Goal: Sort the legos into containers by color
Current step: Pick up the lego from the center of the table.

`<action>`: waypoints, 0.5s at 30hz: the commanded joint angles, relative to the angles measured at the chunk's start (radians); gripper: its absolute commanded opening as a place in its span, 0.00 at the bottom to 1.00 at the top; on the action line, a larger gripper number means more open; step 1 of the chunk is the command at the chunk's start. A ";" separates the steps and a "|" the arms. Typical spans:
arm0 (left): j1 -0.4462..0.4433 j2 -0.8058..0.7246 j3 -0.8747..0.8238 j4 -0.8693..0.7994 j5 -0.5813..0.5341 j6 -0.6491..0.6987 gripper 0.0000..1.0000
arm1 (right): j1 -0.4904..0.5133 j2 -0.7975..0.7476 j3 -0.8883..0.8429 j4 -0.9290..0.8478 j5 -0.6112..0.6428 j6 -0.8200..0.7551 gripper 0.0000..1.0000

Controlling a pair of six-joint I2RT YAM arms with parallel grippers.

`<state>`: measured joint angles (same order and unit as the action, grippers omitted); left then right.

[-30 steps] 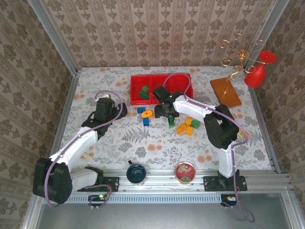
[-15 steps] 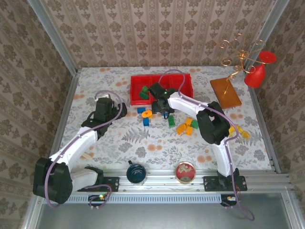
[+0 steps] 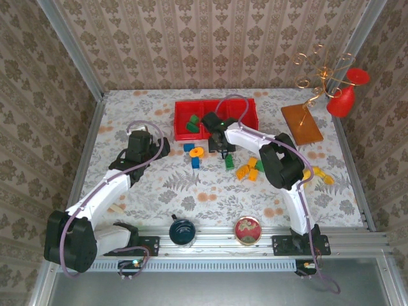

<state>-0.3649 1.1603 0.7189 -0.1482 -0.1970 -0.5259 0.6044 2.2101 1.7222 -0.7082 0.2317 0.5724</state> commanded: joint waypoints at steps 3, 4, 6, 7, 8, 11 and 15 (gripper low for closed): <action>0.006 -0.010 -0.012 0.018 0.007 -0.025 1.00 | -0.002 0.027 -0.001 -0.011 0.010 -0.009 0.59; 0.006 -0.010 -0.012 0.019 0.008 -0.025 1.00 | -0.002 0.028 -0.001 -0.011 0.011 -0.011 0.59; 0.006 -0.006 -0.010 0.020 0.008 -0.026 1.00 | -0.002 0.031 -0.003 -0.013 0.012 -0.012 0.57; 0.006 -0.005 -0.010 0.019 0.009 -0.027 1.00 | -0.002 0.031 -0.004 -0.011 0.012 -0.014 0.56; 0.006 -0.004 -0.010 0.020 0.011 -0.029 1.00 | -0.002 0.030 -0.004 -0.011 0.012 -0.014 0.55; 0.006 -0.002 -0.009 0.021 0.012 -0.028 1.00 | -0.002 0.027 -0.010 -0.010 0.014 -0.017 0.51; 0.006 -0.002 -0.009 0.021 0.015 -0.030 1.00 | -0.002 0.018 -0.020 -0.005 0.015 -0.018 0.46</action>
<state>-0.3649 1.1603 0.7174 -0.1478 -0.1936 -0.5320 0.6044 2.2238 1.7206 -0.7074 0.2321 0.5579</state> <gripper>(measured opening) 0.999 0.463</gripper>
